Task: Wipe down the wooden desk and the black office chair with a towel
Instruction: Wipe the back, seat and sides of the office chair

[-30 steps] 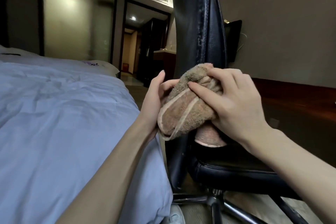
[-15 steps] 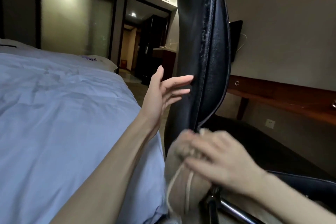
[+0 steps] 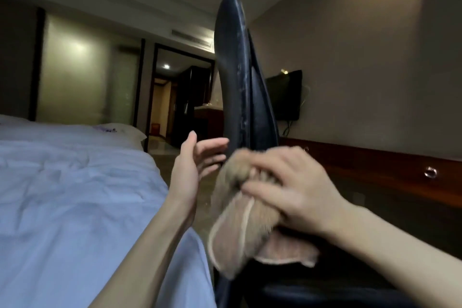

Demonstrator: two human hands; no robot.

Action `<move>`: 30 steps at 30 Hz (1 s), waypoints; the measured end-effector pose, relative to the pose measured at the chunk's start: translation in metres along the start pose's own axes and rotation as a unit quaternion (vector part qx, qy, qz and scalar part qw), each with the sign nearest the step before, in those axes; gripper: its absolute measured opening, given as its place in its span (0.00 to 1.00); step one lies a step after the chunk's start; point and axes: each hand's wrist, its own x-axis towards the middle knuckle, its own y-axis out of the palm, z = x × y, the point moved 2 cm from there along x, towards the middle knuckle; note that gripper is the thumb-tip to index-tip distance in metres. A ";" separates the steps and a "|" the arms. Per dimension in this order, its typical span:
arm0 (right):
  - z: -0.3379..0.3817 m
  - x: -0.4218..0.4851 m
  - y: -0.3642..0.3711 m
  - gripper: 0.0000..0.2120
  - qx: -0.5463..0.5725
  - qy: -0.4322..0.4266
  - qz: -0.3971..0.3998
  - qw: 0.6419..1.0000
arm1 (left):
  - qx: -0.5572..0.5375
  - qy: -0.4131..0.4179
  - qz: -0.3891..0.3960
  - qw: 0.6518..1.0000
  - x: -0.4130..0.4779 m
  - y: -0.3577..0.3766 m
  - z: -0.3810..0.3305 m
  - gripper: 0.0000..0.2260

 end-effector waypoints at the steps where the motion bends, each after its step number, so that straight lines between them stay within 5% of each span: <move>1: -0.018 0.020 -0.010 0.07 -0.021 0.033 -0.053 0.998 | -0.002 0.016 0.001 1.000 0.009 0.005 -0.018 0.28; 7: -0.110 0.148 -0.043 0.24 -0.094 0.185 -0.178 0.962 | 0.035 0.128 -0.023 0.991 0.059 0.032 -0.103 0.19; 11: -0.126 0.191 -0.019 0.34 -0.031 0.234 0.027 0.971 | -0.018 0.117 -0.029 0.993 0.072 0.024 -0.110 0.21; 13: -0.117 0.178 -0.001 0.30 -0.036 0.213 0.092 0.972 | -0.026 0.113 -0.008 0.993 0.072 0.020 -0.103 0.22; 17: -0.074 0.114 0.016 0.21 -0.022 0.177 0.092 0.980 | -0.018 0.024 -0.032 0.999 0.067 0.015 -0.085 0.24; 21: -0.015 0.044 0.043 0.10 -0.058 0.033 0.142 0.988 | 0.083 0.005 -0.151 0.985 0.062 0.007 -0.065 0.16; 24: -0.003 0.021 0.050 0.07 -0.081 -0.024 0.198 0.977 | 0.137 -0.016 -0.133 0.981 0.064 -0.002 -0.051 0.18; 27: -0.024 0.037 0.038 0.07 -0.100 -0.007 0.128 0.987 | 0.104 -0.078 -0.067 0.989 0.070 -0.009 -0.035 0.28; 30: -0.059 0.079 0.018 0.14 -0.140 0.025 -0.009 0.990 | 0.079 -0.046 -0.071 0.993 0.074 -0.012 -0.022 0.31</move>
